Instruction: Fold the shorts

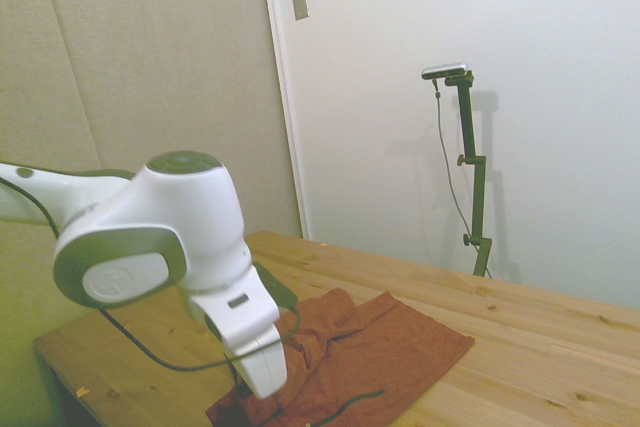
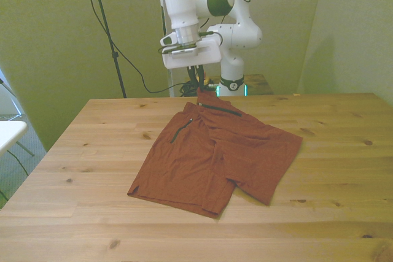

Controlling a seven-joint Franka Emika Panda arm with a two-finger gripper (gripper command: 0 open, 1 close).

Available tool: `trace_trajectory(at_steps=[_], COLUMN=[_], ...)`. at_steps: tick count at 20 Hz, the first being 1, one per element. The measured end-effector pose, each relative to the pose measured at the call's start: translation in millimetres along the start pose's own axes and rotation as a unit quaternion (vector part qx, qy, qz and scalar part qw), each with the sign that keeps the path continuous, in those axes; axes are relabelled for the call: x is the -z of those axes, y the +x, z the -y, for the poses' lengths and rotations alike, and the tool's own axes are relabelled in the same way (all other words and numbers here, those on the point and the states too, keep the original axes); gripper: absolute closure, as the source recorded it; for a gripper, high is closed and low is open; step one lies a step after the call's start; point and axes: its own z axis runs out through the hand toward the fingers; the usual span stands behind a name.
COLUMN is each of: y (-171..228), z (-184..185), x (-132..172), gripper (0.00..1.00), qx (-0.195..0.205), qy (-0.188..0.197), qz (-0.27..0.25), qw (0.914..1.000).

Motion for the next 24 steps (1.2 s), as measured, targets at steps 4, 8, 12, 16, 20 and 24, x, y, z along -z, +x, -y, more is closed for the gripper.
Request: trace_trajectory(at_steps=[4, 8, 12, 16, 20, 24], y=[31.3, 40.0, 41.6, 40.6, 6.3, -68.9], z=[-4.3, -4.7, -8.5, -7.6, 22.2, 76.0], x=[-22.4, -27.6, -26.9, -19.9, 6.8, 14.1], gripper=[0.00, 0.00, 0.00, 0.00, 0.00, 0.00], qx=[-0.004, -0.007, -0.011, -0.011, 0.044, 0.119], qy=[0.003, -0.003, -0.017, -0.049, -0.073, -0.094], qz=[0.026, 0.029, 0.022, -0.016, -0.093, -0.169], qw=[0.9996, 0.9995, 0.9995, 0.9986, 0.9920, 0.9739])
